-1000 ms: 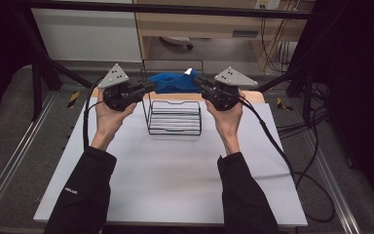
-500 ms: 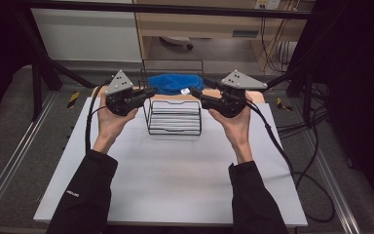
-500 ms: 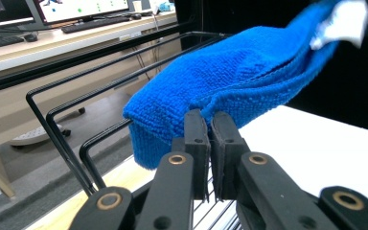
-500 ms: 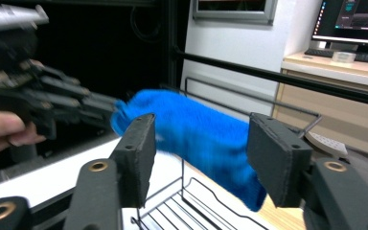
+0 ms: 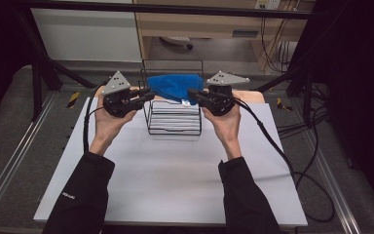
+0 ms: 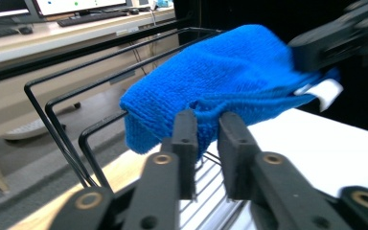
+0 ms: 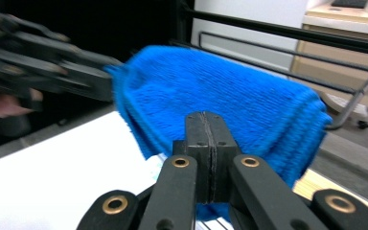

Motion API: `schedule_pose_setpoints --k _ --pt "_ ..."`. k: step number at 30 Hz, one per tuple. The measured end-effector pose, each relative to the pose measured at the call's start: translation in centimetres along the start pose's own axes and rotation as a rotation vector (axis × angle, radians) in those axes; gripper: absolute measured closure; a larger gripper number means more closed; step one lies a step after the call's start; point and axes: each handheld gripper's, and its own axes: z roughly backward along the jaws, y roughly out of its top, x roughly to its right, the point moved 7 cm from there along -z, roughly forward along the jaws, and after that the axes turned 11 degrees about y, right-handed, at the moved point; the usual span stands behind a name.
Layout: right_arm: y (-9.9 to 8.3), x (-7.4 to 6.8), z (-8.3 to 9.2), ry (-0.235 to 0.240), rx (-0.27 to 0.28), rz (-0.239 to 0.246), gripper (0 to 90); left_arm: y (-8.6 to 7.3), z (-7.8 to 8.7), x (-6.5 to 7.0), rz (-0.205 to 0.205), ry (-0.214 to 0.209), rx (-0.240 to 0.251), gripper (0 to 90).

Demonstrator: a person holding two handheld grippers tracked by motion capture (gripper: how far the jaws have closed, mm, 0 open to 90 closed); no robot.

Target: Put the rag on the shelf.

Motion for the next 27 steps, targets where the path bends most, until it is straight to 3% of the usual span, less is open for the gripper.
schedule_pose_setpoints --k 2,6,9,14,19,23,27 --pt "-0.4 0.4 -0.1 -0.007 -0.003 -0.006 90.0 0.2 0.5 0.1 0.037 -0.013 -0.012 64.7" --pt "-1.4 1.0 -0.5 -0.029 -0.025 -0.016 90.0 0.7 1.1 0.5 0.049 -0.002 -0.014 64.7" --pt "-2.0 1.3 -0.7 -0.034 -0.032 -0.024 90.0 0.4 0.7 0.6 0.054 0.010 -0.049 72.2" --pt "-2.8 2.0 -0.9 -0.040 -0.034 -0.037 89.8 -1.4 -1.5 0.4 0.082 0.024 -0.130 84.8" --pt "-3.3 2.3 -0.9 -0.042 -0.029 -0.041 87.1 -2.8 -2.9 -0.1 0.118 0.043 -0.149 89.7" --pt "-3.2 1.9 -0.3 -0.030 -0.015 -0.026 81.8 -3.2 -2.7 -0.2 0.114 0.040 -0.151 89.3" --pt "-2.9 1.2 0.9 -0.003 -0.007 -0.030 70.6 -3.1 -1.4 0.0 0.096 0.035 -0.148 81.8"
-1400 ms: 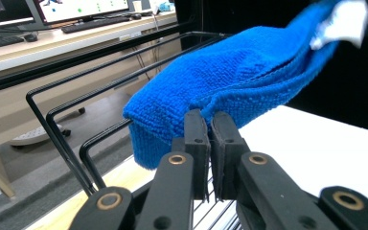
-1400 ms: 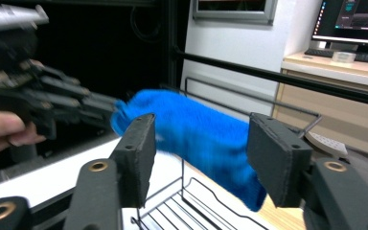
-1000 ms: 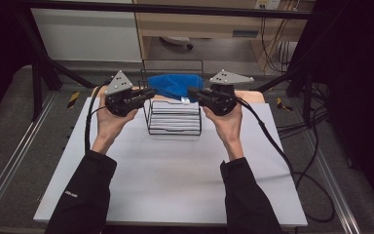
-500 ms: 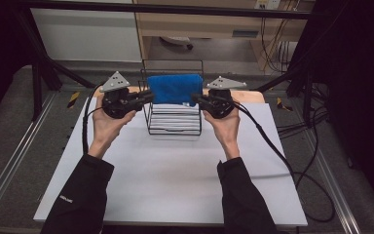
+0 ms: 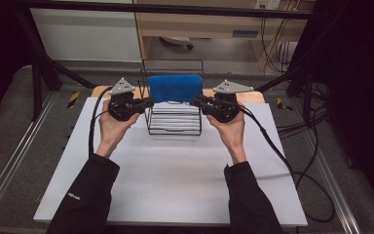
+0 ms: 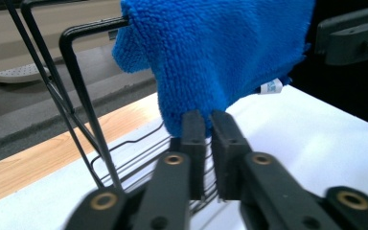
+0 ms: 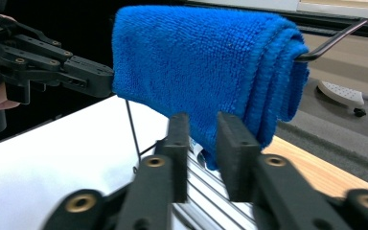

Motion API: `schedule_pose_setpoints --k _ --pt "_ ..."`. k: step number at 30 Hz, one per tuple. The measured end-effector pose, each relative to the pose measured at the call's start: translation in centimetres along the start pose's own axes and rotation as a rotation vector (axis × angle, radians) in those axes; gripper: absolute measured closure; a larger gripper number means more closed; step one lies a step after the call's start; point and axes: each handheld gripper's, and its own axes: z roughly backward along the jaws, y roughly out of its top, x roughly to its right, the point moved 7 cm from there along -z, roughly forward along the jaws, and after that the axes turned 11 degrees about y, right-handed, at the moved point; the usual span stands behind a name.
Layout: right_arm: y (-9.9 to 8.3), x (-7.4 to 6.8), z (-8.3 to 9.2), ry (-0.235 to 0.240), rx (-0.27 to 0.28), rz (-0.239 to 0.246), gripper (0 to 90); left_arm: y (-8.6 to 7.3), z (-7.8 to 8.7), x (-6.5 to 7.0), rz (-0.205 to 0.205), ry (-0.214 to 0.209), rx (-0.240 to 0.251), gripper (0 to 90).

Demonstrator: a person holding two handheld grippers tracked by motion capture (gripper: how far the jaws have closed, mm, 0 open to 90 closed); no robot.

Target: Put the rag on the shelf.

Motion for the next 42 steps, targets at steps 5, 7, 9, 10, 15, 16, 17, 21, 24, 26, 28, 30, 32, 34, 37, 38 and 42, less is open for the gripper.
schedule_pose_setpoints --k 5,7,9,10,15,16,17,21,24,26,28,30,32,34,37,38,42 --pt "-0.2 -0.8 1.7 0.020 -0.003 -0.027 53.3 -0.9 1.5 -0.3 -0.013 0.008 -0.025 65.9" --pt "-0.6 -1.0 2.3 0.023 -0.011 -0.036 45.7 -1.7 2.0 -0.5 -0.029 0.021 -0.044 61.4" --pt "-1.0 -0.8 2.9 0.015 -0.019 -0.051 38.1 -2.7 2.2 -0.7 -0.030 0.027 -0.064 55.8" --pt "-1.3 -0.7 3.2 0.011 -0.023 -0.057 35.9 -3.3 2.4 -0.8 -0.029 0.026 -0.075 52.8" --pt "-2.8 -0.3 4.5 0.014 -0.029 -0.089 22.8 -6.2 2.8 -1.5 -0.007 0.043 -0.119 38.3" --pt "-3.1 -0.2 4.8 0.011 -0.028 -0.095 20.7 -6.8 2.9 -1.7 -0.009 0.052 -0.129 35.2" --pt "-3.6 -0.2 5.0 0.012 -0.031 -0.104 19.1 -7.5 3.0 -1.8 -0.012 0.060 -0.138 32.4" --pt "-5.5 0.2 5.7 0.010 -0.065 -0.142 12.6 -9.8 3.4 -2.4 0.006 0.072 -0.154 21.8" --pt "-7.0 0.4 6.1 0.000 -0.089 -0.143 9.0 -11.5 3.7 -2.6 0.017 0.076 -0.169 15.7" --pt "-8.0 0.5 6.3 0.001 -0.096 -0.151 8.6 -12.6 3.9 -2.7 0.018 0.079 -0.181 12.3" --pt "-9.1 0.4 6.4 0.008 -0.095 -0.155 8.0 -13.6 4.1 -2.8 0.029 0.077 -0.193 10.8" --pt "-10.3 0.5 6.6 0.007 -0.107 -0.159 6.2 -14.5 4.3 -2.9 0.034 0.077 -0.193 9.8" --pt "-11.6 0.6 6.7 0.005 -0.122 -0.172 4.8 -15.5 4.5 -3.0 0.034 0.074 -0.200 9.8" --pt "-13.0 0.6 6.9 0.004 -0.147 -0.182 3.0 -16.3 4.8 -3.0 0.028 0.076 -0.197 9.9" --pt "-14.7 0.6 7.3 0.004 -0.169 -0.195 1.3 -17.7 5.3 -2.9 0.025 0.068 -0.207 10.0" --pt "-15.2 0.6 7.5 0.004 -0.168 -0.202 0.9 -18.1 5.5 -2.9 0.022 0.069 -0.210 10.0" --pt "-17.2 0.6 8.6 0.017 -0.161 -0.226 0.7 -19.5 6.3 -3.1 0.017 0.071 -0.220 10.1"
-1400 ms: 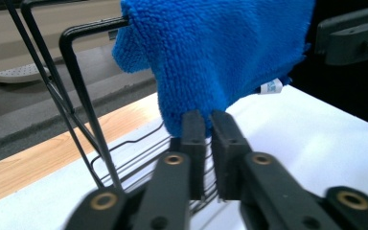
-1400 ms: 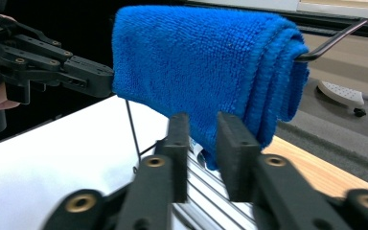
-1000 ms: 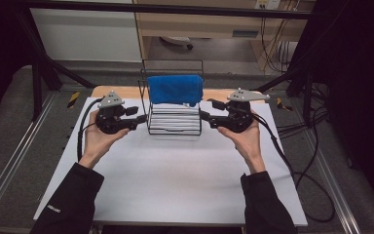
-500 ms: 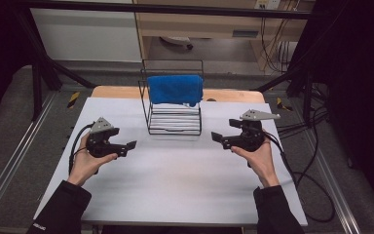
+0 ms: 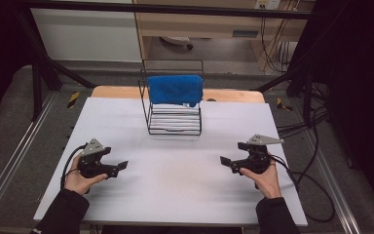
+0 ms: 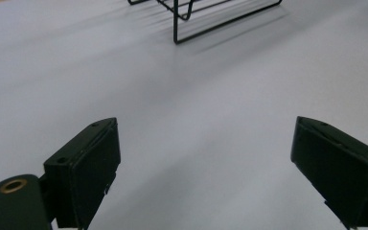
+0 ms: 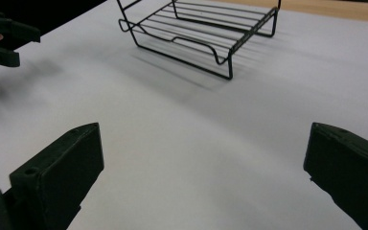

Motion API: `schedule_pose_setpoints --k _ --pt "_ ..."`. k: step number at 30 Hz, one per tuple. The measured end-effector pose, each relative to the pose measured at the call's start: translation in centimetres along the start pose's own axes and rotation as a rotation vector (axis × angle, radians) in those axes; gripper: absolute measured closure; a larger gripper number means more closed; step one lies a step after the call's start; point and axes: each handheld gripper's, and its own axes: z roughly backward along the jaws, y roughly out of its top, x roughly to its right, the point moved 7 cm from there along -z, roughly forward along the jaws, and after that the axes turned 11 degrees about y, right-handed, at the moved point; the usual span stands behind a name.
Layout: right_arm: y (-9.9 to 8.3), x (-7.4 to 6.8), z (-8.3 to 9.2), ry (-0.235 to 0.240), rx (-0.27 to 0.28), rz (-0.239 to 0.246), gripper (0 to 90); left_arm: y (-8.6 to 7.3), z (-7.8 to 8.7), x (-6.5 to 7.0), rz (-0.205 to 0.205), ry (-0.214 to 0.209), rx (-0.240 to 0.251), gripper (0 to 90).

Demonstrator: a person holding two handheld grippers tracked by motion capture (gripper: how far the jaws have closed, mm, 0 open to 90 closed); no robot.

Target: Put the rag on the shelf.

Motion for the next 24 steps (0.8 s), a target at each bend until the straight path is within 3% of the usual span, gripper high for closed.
schedule_pose_setpoints --k 9,13,24 --pt "-3.9 1.2 1.7 -0.017 -0.016 -0.028 0.6 -2.0 0.9 -0.4 -0.015 -0.004 -0.014 10.1" --pt "-5.2 1.4 2.3 -0.021 -0.038 -0.019 0.6 -2.6 1.2 -0.6 -0.010 0.000 -0.014 10.1" --pt "-6.0 1.6 3.0 -0.037 -0.054 -0.023 0.6 -3.3 1.4 -0.9 -0.003 0.014 -0.013 8.9"
